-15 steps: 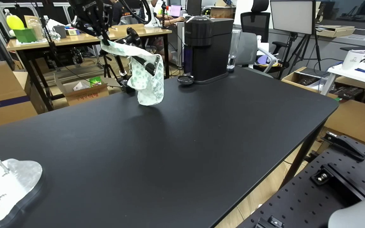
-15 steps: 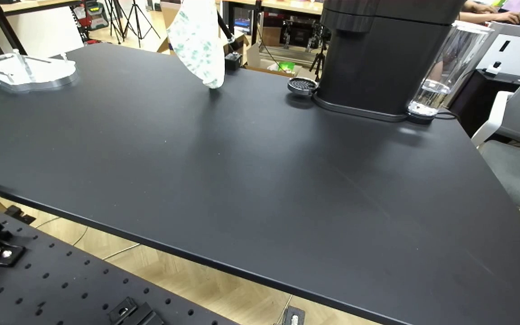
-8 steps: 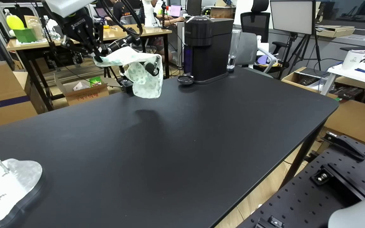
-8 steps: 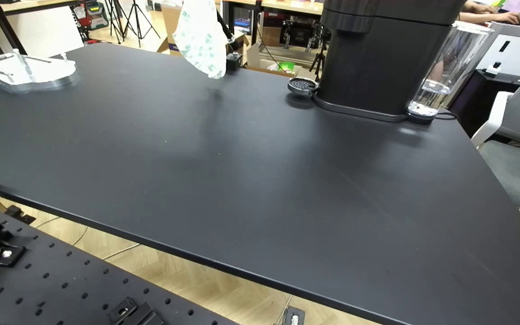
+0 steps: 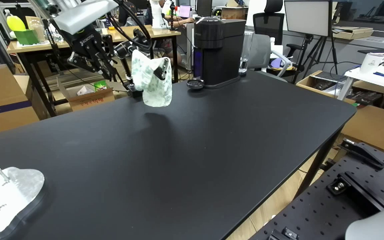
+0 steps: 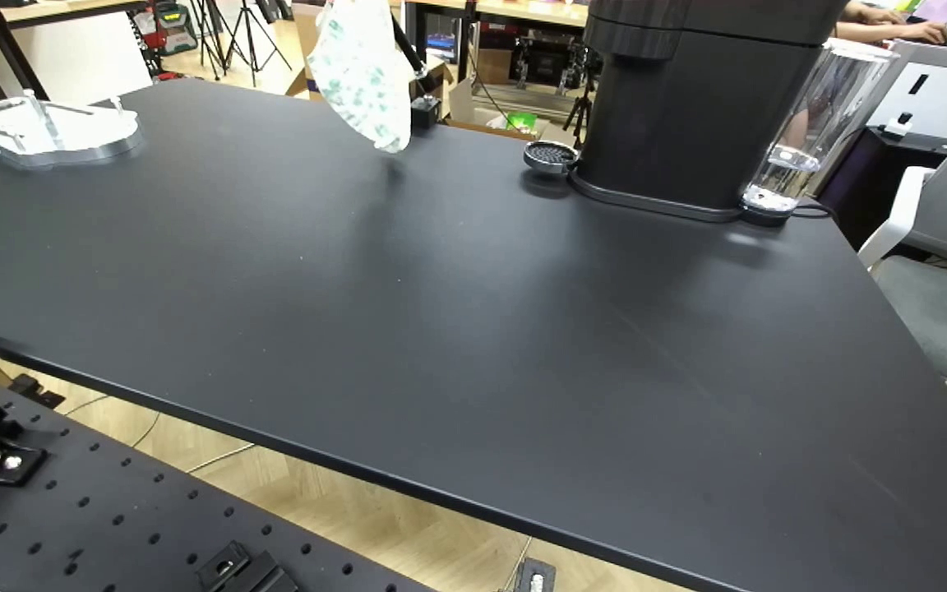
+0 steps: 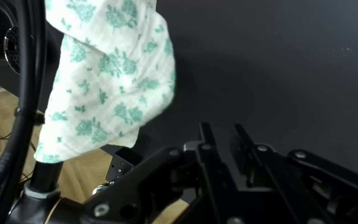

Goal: Hang the white cloth on the black stand

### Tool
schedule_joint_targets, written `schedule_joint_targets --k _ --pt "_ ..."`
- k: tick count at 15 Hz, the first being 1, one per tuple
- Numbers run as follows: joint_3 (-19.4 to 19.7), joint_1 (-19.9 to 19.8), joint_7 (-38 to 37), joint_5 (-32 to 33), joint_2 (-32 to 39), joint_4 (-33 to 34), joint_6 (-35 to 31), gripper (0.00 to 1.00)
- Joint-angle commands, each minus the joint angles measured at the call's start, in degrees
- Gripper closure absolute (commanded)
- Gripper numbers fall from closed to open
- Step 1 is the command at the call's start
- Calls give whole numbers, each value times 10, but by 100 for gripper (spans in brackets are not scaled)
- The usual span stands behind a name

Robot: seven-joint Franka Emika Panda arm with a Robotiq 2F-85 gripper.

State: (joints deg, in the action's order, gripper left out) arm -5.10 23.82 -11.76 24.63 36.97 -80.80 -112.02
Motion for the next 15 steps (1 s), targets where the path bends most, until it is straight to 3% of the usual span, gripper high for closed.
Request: schedule_joint_targets --k 1,7,11,12,15 --pt "2 4 11 -5 2 13 31 46" --pt "-3 6 29 -1 -3 10 49 5" --pt "-16 3 59 -16 -18 2 81 0" --pt "-11 4 46 -4 -2 4 48 0" --pt "-16 3 55 -10 -8 4 67 0"
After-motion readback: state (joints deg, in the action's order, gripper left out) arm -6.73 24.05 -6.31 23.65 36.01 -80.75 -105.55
